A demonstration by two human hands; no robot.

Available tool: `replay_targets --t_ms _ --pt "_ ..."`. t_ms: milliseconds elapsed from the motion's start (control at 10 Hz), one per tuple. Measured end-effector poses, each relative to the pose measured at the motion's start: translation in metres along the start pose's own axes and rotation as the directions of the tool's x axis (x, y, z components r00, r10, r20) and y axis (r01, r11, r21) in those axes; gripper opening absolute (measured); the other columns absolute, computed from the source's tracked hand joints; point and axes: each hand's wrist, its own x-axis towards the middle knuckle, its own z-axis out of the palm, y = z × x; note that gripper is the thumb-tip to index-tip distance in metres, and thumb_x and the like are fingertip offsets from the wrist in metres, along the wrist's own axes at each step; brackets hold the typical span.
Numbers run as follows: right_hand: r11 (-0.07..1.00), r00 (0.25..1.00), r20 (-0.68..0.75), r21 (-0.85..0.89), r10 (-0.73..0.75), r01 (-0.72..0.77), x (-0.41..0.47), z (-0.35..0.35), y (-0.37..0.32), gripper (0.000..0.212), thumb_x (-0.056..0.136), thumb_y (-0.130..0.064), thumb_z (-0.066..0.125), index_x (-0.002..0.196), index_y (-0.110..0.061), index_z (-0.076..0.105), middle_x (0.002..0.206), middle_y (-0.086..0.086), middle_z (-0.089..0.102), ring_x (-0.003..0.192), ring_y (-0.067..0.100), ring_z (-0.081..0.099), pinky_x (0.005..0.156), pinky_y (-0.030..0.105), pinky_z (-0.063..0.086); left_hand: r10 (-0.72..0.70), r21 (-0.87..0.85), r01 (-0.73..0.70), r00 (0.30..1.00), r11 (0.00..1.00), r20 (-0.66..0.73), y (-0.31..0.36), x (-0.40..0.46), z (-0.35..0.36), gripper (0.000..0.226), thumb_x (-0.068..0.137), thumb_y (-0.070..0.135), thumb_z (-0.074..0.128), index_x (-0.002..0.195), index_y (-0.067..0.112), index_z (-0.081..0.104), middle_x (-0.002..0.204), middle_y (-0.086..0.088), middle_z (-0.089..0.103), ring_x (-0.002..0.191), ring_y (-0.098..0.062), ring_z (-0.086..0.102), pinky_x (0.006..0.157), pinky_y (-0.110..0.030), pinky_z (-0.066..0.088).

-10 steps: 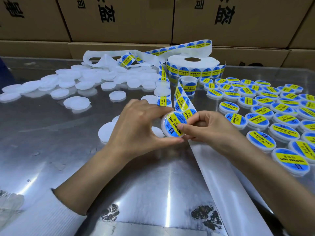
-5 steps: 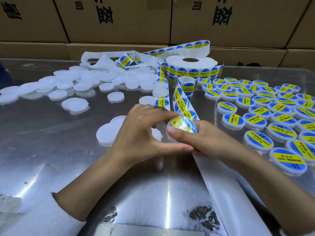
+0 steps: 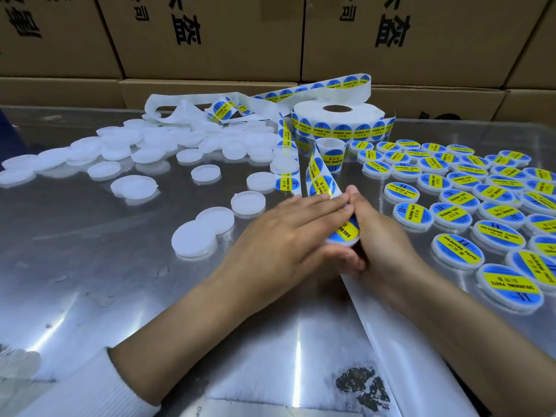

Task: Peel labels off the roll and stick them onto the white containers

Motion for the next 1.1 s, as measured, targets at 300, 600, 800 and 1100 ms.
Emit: replay_targets --t_ms 300,600,800,1100 --pt "0.993 0.999 -0.01 0.111 -0.043 0.043 0.002 0.003 0.001 0.072 0.094 -0.051 0.041 0.031 -0.018 0.051 0.03 -0.002 0.035 0.028 0.01 0.03 0.035 0.02 0.031 0.122 0.003 -0.125 0.962 0.992 -0.244 0.003 -0.003 0.009 0.025 0.076 0.001 0.075 0.101 0.003 0.073 0.109 -0.01 0.07 0.105 -0.027 0.066 0.083 -0.041 0.057" --pt "0.988 0.98 -0.138 0.049 -0.141 0.149 0.004 -0.01 -0.012 0.069 0.093 -0.058 0.039 0.036 -0.024 0.059 0.036 -0.004 0.045 0.03 0.007 0.032 0.04 0.018 0.034 0.178 0.147 -0.133 0.918 0.98 -0.353 -0.013 -0.007 0.003 0.005 0.082 0.008 0.074 0.086 0.011 0.077 0.091 -0.001 0.074 0.076 -0.022 0.068 0.064 -0.034 0.054" --pt "0.96 0.957 -0.217 -0.244 -0.194 0.14 0.022 -0.039 -0.019 0.052 0.097 -0.049 0.036 0.06 -0.017 0.053 0.04 -0.003 0.052 0.033 0.008 0.04 0.045 0.022 0.035 -0.063 0.079 0.084 0.968 0.993 -0.243 -0.021 -0.008 0.005 0.008 0.083 0.02 0.07 0.08 0.016 0.075 0.082 0.006 0.072 0.073 -0.02 0.066 0.059 -0.037 0.052" --pt "0.349 0.925 -0.183 -0.935 -0.334 -0.059 0.035 -0.058 -0.001 0.037 0.093 -0.04 0.046 0.077 -0.008 0.052 0.081 0.012 0.059 0.087 0.035 0.055 0.065 0.034 0.037 -0.324 -0.009 0.324 0.945 0.946 -0.042 -0.03 -0.013 0.01 0.009 0.087 0.027 0.065 0.088 0.024 0.073 0.094 0.014 0.069 0.09 -0.017 0.062 0.071 -0.042 0.052"
